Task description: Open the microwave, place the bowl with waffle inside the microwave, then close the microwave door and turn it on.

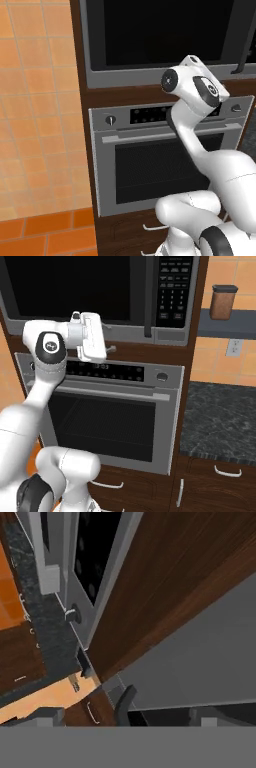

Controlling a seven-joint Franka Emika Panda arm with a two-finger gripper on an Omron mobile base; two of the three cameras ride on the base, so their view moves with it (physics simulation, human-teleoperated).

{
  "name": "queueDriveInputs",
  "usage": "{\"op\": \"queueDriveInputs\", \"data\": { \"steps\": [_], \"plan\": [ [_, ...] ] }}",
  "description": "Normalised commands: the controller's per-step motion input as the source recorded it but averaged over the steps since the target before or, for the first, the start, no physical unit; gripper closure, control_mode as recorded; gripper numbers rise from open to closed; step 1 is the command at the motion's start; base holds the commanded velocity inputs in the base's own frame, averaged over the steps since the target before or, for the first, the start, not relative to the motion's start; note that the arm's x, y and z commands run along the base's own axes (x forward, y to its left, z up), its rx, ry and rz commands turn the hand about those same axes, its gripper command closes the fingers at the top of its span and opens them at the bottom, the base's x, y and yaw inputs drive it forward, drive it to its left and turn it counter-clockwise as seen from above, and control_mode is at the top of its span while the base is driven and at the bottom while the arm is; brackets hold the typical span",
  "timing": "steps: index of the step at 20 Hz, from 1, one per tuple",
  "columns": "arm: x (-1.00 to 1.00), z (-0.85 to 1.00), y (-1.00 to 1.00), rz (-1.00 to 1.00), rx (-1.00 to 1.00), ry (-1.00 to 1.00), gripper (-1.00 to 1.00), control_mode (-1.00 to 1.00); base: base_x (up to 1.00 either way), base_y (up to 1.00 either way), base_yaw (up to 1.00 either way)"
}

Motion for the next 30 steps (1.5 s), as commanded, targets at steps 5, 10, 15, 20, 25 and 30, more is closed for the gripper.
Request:
{"op": "queueDriveInputs", "data": {
  "steps": [5,10,15,20,25,30],
  "plan": [
    [0.01,0.29,-0.10,0.13,0.18,-0.10,-1.00,-1.00,0.00,0.00,0.00],
    [-0.82,0.73,-0.47,0.24,0.55,-0.11,-1.00,-1.00,0.00,0.00,0.00],
    [-0.18,0.62,-0.91,0.18,0.57,-0.01,-1.00,-1.00,0.00,0.00,0.00],
    [0.11,-0.02,-0.97,0.23,0.38,-0.15,-1.00,-1.00,0.00,0.00,0.00],
    [0.40,-0.16,-0.24,0.21,0.19,-0.34,-1.00,-1.00,0.00,0.00,0.00],
    [0.48,-0.28,0.30,0.14,0.03,-0.35,-1.00,-1.00,0.00,0.00,0.00]
  ]
}}
